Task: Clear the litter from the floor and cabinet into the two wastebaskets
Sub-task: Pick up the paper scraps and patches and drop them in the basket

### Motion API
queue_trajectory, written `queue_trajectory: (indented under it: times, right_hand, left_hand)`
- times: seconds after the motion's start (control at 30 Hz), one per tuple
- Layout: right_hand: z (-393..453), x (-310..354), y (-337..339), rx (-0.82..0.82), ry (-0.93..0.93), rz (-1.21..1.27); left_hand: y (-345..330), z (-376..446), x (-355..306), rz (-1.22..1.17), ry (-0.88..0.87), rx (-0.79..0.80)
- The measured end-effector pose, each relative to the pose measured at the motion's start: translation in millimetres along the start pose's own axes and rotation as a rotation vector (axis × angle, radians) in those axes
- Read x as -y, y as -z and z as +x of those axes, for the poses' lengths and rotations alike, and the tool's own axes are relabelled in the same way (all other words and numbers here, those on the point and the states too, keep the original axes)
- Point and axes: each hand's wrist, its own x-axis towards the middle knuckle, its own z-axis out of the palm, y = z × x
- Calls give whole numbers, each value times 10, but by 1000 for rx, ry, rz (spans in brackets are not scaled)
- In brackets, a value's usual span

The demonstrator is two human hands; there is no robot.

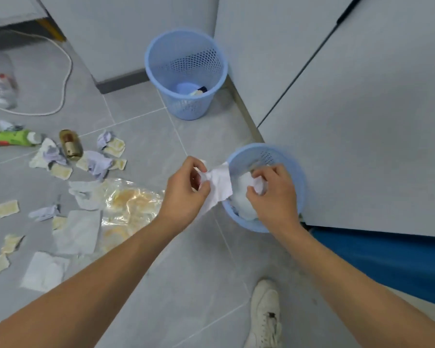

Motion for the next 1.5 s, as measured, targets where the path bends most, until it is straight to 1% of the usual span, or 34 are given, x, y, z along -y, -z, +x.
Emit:
queue_trajectory:
  times: [0.1, 0.17, 0.2, 0.27, 0.3, 0.33, 0.4, 0.47, 0.57, 0.6, 0.67, 0.77, 0.9, 1.1, 1.2, 1.3, 1.37, 1.5]
  right_hand:
    - [124, -424, 168, -4, -55, -35]
    - [186, -657, 191, -2, -64, -53]
    - [210, -752, 187, 21, -63, -68]
    - [231, -863, 177, 106, -63, -125]
    - [222, -888, 177, 139, -58, -163]
    - [198, -892, 183, 148, -41, -195]
    - [139, -820, 175, 114, 5, -212]
    - [65, -633, 119, 89, 46, -179]
    - [-47, -172, -90, 72, 145, -150]
    - [-90, 18, -181, 67, 185, -144]
    - [-181, 427, -377, 79, 249, -124]
    - [-350, 1027, -736, 115, 312, -105]
    - [-657, 1689, -1265, 257, 366, -123]
    - [-933, 2363, -2041, 413, 287, -126]
    - [-733, 2479, -2575, 423, 268, -170]
    - [-373, 2426, -3135, 428, 275, -237]
    - [-112, 2331, -3503, 461, 302, -295]
    - [386, 2162, -4163, 454, 421, -382]
  left_hand:
    - [-567, 135, -70, 52, -5, 47]
    - [-866, 235, -14, 118, 24, 82]
    - [-983, 279, 20, 204, 48, 114]
    - [-1109, 344, 94, 492, 85, 184]
    - [-1106, 346, 122, 597, 84, 189]
    - [-1062, 318, 139, 644, 64, 162]
    - [-866, 195, 177, 617, 9, 87]
    - [-567, 6, 265, 521, -22, 59]
    - [-3, -281, 440, 355, -43, 110]
    - [195, -356, 509, 319, -46, 131]
    - [592, -495, 654, 278, -43, 124]
    - [1228, -735, 902, 264, 45, 54]
    - [2079, -1118, 1239, 258, 202, -32]
    - [3115, -1527, 1657, 300, 357, -40]
    - [3396, -1438, 2016, 337, 404, -77]
    - [3448, -1122, 2485, 372, 413, -122]
    - [3403, -843, 2815, 441, 395, -182]
    - [3324, -295, 3436, 603, 397, -252]
